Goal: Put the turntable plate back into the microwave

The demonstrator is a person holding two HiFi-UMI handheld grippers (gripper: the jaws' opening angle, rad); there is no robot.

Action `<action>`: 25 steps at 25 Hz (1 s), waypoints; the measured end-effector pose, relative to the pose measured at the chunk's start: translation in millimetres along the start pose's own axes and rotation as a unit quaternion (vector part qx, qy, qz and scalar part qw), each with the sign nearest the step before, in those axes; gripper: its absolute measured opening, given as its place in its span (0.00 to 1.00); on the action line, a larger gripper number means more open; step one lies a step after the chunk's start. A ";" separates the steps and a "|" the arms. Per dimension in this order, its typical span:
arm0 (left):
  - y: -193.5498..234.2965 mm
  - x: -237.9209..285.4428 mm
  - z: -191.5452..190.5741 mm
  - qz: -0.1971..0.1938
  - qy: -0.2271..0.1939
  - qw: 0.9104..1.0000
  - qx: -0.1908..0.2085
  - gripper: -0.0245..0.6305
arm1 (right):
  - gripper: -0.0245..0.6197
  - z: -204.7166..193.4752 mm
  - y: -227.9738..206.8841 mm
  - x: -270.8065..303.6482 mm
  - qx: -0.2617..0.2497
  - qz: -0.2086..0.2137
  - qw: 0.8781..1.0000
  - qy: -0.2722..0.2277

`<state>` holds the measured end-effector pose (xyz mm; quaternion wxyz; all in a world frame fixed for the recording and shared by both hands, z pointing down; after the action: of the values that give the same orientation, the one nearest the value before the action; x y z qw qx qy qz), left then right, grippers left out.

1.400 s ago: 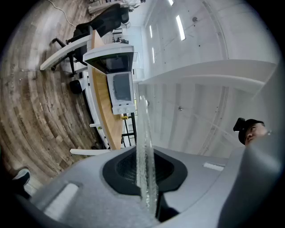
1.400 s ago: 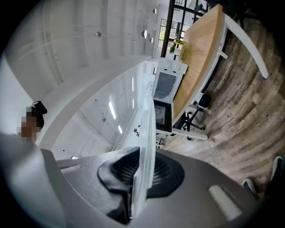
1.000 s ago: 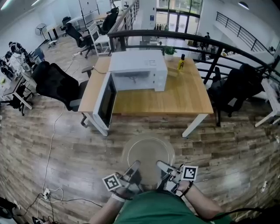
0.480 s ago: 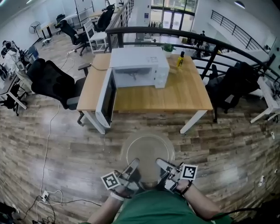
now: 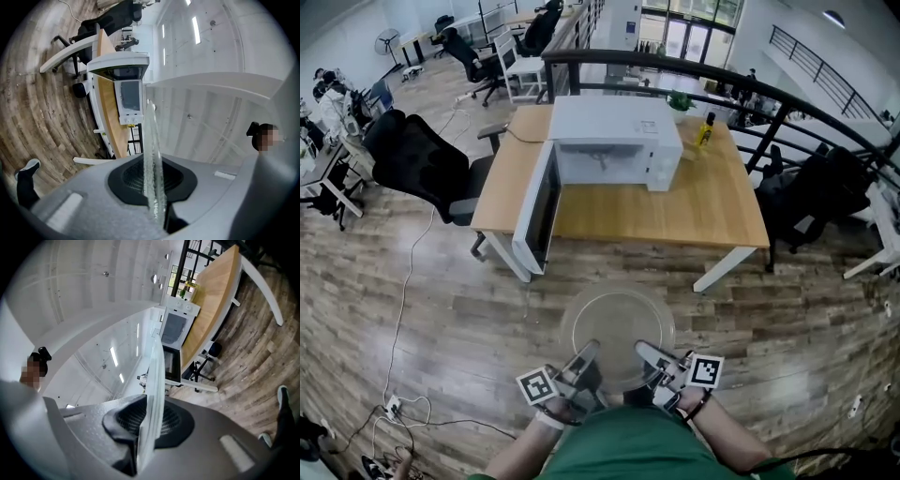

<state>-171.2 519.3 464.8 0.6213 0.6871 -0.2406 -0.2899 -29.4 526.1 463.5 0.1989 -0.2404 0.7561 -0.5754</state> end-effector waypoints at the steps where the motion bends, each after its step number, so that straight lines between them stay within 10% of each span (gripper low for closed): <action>1: 0.8 4.0 5.1 0.003 -0.006 1.000 0.002 0.09 | 0.11 5.8 -2.5 5.5 0.002 0.006 1.000 0.005; 25: 31.9 196.7 85.3 0.051 -0.078 0.995 0.037 0.09 | 0.10 216.2 -77.1 67.1 0.038 0.050 0.995 0.073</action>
<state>-88.8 319.0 471.9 0.5887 0.6718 -0.3339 -0.3010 51.7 301.8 480.3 0.1806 -0.1522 0.7571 -0.6091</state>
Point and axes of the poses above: the fingertips, and each gripper's own axes: x forward along the fingers, y to its left, z out of its top, the point moved 3 cm from there along -x, backward along the fingers, and after that the axes turned 2 degrees about z, right-handed, at the moved point
